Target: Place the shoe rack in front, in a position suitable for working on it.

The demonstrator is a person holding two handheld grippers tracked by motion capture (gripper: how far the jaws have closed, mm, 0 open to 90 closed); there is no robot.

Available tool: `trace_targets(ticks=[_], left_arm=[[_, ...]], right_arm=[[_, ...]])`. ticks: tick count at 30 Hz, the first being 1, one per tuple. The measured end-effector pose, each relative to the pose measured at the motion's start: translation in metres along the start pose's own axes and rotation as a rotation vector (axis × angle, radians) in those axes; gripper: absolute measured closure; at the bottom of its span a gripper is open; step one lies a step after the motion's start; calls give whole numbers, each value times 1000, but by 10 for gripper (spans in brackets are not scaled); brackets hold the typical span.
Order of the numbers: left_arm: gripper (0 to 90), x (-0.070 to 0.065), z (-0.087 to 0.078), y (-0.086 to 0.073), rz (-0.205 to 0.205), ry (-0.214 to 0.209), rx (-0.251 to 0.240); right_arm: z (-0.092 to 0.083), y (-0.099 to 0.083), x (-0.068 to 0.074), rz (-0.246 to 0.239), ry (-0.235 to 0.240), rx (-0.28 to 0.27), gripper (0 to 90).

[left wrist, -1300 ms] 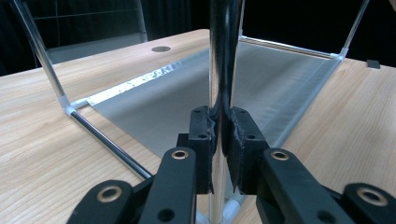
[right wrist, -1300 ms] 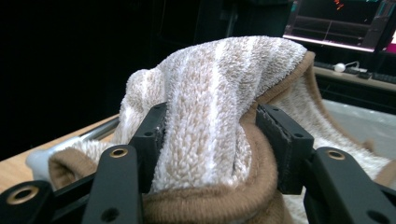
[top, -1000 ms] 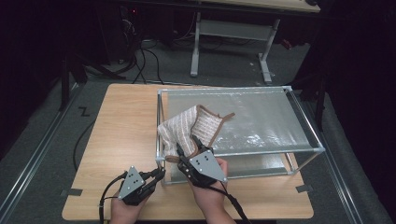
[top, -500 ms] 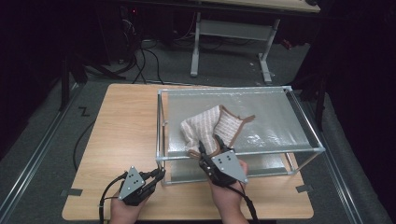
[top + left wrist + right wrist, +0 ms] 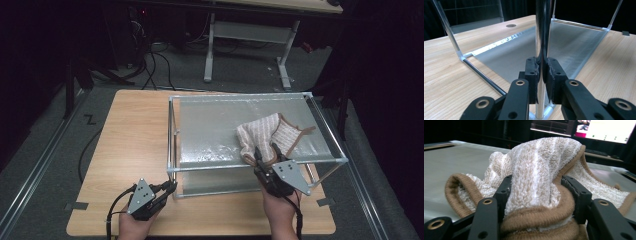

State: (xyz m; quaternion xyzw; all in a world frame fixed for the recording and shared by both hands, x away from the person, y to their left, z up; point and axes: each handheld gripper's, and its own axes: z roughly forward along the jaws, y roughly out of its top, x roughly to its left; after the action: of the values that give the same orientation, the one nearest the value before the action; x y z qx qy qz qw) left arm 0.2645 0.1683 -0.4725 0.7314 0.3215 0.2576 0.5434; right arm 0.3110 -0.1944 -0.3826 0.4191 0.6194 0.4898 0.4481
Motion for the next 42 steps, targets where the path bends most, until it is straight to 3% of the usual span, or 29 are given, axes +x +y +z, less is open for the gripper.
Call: trace_targets(ticks=[14,22,37,42], left_arm=[[804,0,0,0,-6,1,-2],[804,-1,0,-1,-8,3,-3],[804,0,0,-1,-9,-1,-1],[804,0,0,-1,-9,-2,0]], right_arm=[[-7,-11,-82,59,-151,30,477],[-10,-16,-116,68,-232,37,480],[-12,-14,-116,101,-222,32,450],[-15,-13,-117,96,-197,17,485]])
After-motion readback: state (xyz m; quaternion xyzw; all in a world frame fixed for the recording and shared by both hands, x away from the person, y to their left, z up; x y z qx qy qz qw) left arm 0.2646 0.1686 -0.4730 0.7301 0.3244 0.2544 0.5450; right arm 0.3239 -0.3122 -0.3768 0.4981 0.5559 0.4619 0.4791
